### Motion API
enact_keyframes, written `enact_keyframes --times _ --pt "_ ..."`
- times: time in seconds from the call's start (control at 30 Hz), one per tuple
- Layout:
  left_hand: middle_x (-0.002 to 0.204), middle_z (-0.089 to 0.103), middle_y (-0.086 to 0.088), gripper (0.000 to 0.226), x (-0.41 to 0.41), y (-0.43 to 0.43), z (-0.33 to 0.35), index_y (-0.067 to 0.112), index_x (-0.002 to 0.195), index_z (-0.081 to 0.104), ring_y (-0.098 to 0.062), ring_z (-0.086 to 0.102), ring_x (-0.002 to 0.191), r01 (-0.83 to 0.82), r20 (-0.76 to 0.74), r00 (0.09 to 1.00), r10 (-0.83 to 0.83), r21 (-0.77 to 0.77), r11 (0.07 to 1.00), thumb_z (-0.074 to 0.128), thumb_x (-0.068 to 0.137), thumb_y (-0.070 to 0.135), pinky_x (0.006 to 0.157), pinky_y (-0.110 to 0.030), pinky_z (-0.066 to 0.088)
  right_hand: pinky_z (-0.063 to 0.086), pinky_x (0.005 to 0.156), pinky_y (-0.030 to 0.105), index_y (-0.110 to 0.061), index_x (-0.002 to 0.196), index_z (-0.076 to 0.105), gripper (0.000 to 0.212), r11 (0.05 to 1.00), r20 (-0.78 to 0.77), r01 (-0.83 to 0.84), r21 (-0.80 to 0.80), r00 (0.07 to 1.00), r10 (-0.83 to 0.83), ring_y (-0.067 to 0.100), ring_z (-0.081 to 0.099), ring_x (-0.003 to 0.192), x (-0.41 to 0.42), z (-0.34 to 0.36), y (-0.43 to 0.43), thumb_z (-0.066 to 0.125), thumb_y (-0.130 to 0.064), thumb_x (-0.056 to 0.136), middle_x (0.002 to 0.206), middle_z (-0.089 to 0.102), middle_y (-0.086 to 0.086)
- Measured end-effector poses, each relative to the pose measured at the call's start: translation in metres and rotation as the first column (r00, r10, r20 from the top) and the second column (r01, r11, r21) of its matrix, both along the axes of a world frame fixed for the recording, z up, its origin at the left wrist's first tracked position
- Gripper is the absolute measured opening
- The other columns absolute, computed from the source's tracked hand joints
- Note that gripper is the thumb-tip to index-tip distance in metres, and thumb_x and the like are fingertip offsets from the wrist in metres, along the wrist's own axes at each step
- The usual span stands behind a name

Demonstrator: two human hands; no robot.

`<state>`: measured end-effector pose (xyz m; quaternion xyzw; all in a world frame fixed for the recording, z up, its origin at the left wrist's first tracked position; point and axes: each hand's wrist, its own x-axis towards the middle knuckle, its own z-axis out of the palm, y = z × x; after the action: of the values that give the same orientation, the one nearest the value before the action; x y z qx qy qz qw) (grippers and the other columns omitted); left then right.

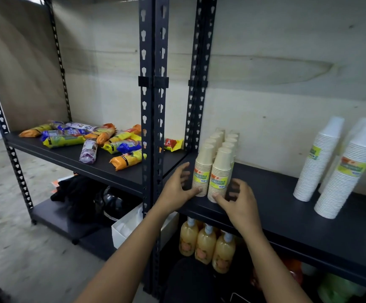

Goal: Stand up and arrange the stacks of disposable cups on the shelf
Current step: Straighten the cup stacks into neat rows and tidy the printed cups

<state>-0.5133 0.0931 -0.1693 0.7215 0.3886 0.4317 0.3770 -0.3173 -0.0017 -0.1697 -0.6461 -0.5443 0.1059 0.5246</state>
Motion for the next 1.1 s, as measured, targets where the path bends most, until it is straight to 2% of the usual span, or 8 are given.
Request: enact_keyframes --times 0.07,0.23,0.37,0.53,0.73,0.93,1.0,1.1 --pt "0.143 0.053 0.006 0.082 0.004 -0.012 0.006 0.03 0.153 0.038 -0.004 0.05 0.134 -0.101 0.081 0.992 0.094 0.094 0.99 0.082 0.084 0.037 0.114 -0.032 0.043 0.051 0.077 0.016 -0.023 0.138 0.051 0.07 0.999 -0.041 -0.013 0.033 0.999 0.015 0.005 0.058 0.113 0.009 0.004 -0.01 0.085 -0.039 0.079 0.129 0.05 -0.008" --pt "0.121 0.059 0.005 0.045 0.027 -0.05 0.054 0.021 0.135 0.055 -0.009 0.06 0.116 -0.329 0.336 0.918 0.209 0.354 0.876 0.074 0.094 0.027 0.1 -0.025 0.051 0.059 0.081 0.029 -0.02 0.121 0.065 0.036 0.958 -0.064 0.119 0.261 0.992 -0.105 0.004 0.06 0.111 0.048 0.021 -0.049 0.078 -0.028 0.088 0.117 0.06 -0.008" --pt "0.11 0.063 0.001 0.032 0.07 -0.086 0.098 0.021 0.124 0.06 -0.013 0.065 0.101 -0.183 0.339 0.94 0.03 0.428 0.885 0.072 0.094 0.017 0.087 -0.024 0.055 0.058 0.08 0.031 -0.017 0.113 0.066 0.024 0.89 -0.069 0.251 0.381 0.968 -0.243 0.008 0.061 0.104 0.087 0.046 -0.078 0.074 -0.023 0.091 0.11 0.063 -0.003" --pt "0.11 0.067 -0.001 0.031 0.138 -0.115 0.127 0.016 0.124 0.06 -0.008 0.067 0.099 0.025 0.411 0.892 -0.187 0.37 0.929 0.07 0.095 0.01 0.083 -0.02 0.055 0.054 0.088 0.045 -0.016 0.113 0.066 0.026 0.81 -0.035 0.419 0.409 0.895 -0.445 0.022 0.055 0.109 0.154 0.057 -0.107 0.073 -0.023 0.089 0.112 0.06 -0.003" --pt "0.113 0.07 0.008 0.024 0.229 -0.095 0.108 0.028 0.115 0.063 -0.003 0.068 0.098 0.255 0.207 0.927 -0.313 0.266 0.93 0.073 0.094 0.023 0.082 -0.016 0.052 0.05 0.1 0.052 -0.019 0.129 0.057 0.045 0.846 -0.036 0.462 0.264 0.882 -0.471 0.02 0.052 0.118 0.222 0.046 -0.112 0.075 -0.023 0.088 0.119 0.05 -0.009" --pt "0.121 0.067 0.004 0.029 0.29 -0.055 0.073 0.021 0.12 0.062 0.005 0.065 0.099 0.29 0.065 0.95 -0.304 0.169 0.942 0.073 0.094 0.028 0.078 -0.007 0.049 0.045 0.111 0.044 -0.028 0.148 0.04 0.071 0.938 -0.055 0.335 0.084 0.942 -0.332 0.011 0.047 0.129 0.252 0.037 -0.093 0.075 -0.033 0.087 0.141 0.042 -0.008" --pt "0.127 0.063 0.002 0.04 0.305 -0.039 0.06 0.02 0.128 0.059 0.004 0.063 0.103 0.257 0.035 0.964 -0.264 0.13 0.957 0.074 0.092 0.028 0.081 -0.01 0.05 0.046 0.109 0.039 -0.028 0.149 0.04 0.072 0.942 -0.07 0.326 0.075 0.944 -0.322 0.01 0.048 0.127 0.257 0.035 -0.088 0.077 -0.033 0.086 0.14 0.042 -0.009" --pt "0.135 0.057 0.001 0.058 0.321 -0.021 0.042 0.02 0.141 0.051 -0.008 0.063 0.113 0.211 0.002 0.977 -0.212 0.082 0.974 0.076 0.09 0.029 0.096 -0.028 0.052 0.048 0.104 0.031 -0.028 0.149 0.042 0.072 0.946 -0.102 0.318 0.053 0.945 -0.312 0.01 0.052 0.123 0.262 0.03 -0.082 0.076 -0.03 0.086 0.137 0.046 -0.005"
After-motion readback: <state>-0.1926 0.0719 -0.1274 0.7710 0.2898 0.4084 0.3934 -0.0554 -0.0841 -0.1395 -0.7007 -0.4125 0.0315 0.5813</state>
